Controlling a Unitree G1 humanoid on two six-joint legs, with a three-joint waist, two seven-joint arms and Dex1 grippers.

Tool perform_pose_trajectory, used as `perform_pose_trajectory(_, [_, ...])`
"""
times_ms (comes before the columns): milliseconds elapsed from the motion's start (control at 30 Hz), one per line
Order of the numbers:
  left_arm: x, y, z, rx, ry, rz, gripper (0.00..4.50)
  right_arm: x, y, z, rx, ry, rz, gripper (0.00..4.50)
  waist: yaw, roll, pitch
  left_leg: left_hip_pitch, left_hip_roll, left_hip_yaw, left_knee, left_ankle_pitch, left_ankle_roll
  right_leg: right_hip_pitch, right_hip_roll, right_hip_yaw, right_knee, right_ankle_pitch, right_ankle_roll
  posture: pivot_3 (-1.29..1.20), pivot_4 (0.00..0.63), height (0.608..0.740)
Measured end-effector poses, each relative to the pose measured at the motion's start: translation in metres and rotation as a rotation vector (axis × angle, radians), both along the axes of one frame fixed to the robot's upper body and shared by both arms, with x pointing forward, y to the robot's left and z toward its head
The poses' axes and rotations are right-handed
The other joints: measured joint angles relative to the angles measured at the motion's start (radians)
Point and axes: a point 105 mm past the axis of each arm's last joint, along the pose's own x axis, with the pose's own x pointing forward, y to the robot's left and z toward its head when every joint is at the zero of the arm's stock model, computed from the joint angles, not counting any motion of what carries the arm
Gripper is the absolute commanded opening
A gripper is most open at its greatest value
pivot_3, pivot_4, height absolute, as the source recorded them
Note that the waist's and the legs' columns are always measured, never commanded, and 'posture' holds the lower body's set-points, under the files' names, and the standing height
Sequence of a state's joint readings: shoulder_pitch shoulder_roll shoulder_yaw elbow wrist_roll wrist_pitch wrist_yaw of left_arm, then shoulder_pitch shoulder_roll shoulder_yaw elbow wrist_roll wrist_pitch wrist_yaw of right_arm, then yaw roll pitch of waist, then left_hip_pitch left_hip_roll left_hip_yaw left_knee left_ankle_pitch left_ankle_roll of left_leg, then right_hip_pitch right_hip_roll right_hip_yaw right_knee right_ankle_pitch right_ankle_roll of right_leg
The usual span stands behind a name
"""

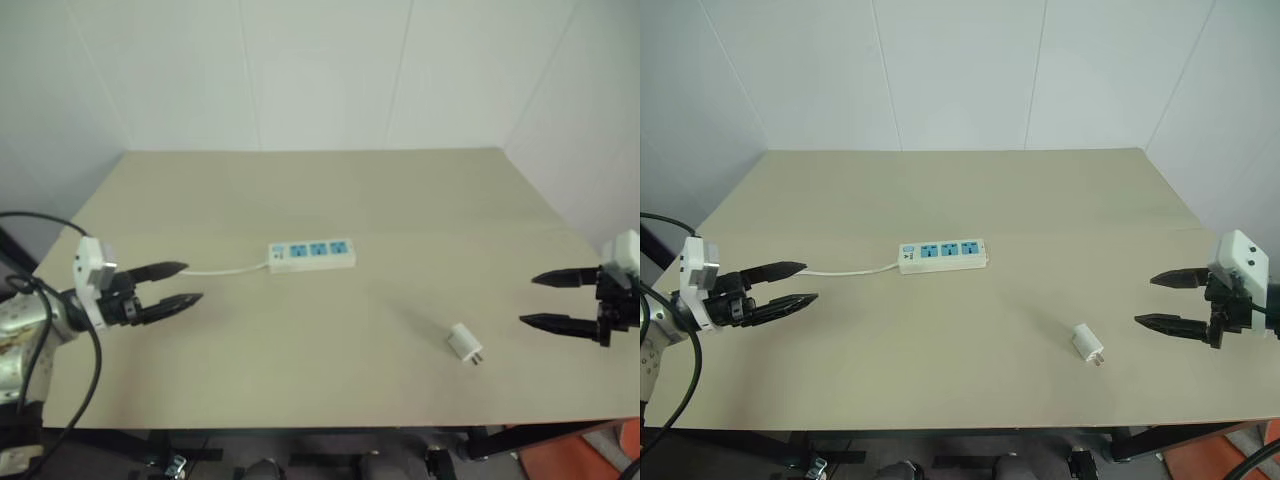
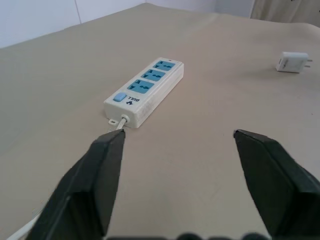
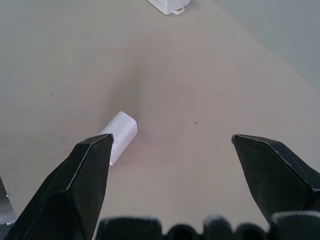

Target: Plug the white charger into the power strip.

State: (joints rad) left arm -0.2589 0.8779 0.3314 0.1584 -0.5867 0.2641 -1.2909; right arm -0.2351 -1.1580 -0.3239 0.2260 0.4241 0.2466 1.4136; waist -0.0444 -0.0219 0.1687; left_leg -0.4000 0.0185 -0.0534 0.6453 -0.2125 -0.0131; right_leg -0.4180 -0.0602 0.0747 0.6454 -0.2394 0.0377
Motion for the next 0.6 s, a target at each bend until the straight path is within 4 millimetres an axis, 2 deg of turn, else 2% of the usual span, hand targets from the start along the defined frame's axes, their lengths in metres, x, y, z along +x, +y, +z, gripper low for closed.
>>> perform_pose_trajectory(233, [0.0, 0.002, -0.001, 0.007, 0.001, -0.002, 4.48, -0.001, 0.0, -0.001, -0.001, 0.003, 0.001, 4.5, 0.0, 0.0, 0.0, 0.0, 0.0, 0.0, 0.0, 0.0, 0.0, 0.0, 0.0, 0.0, 0.0, 0.0, 0.0, 0.0, 0.15, 0.74])
perform_pose_trajectory(400, [0.013, 0.009, 0.0, 0.036, -0.097, 0.103, 4.48, -0.002, 0.0, -0.002, -0.001, 0.007, 0.01, 4.5, 0.001, 0.0, 0.0, 0.0, 0.0, 0.0, 0.0, 0.0, 0.0, 0.001, 0.0, 0.0, 0.0, 0.001, -0.001, 0.0, 0.15, 0.74])
perform_pose_trajectory(600, [0.013, 0.01, 0.001, 0.045, -0.12, 0.092, 4.48, -0.003, 0.001, -0.003, 0.0, 0.019, 0.021, 4.5, 0.0, 0.0, 0.0, 0.0, 0.0, 0.0, 0.0, 0.0, 0.0, 0.0, 0.0, 0.0, 0.0, 0.001, -0.002, 0.0, 0.15, 0.74])
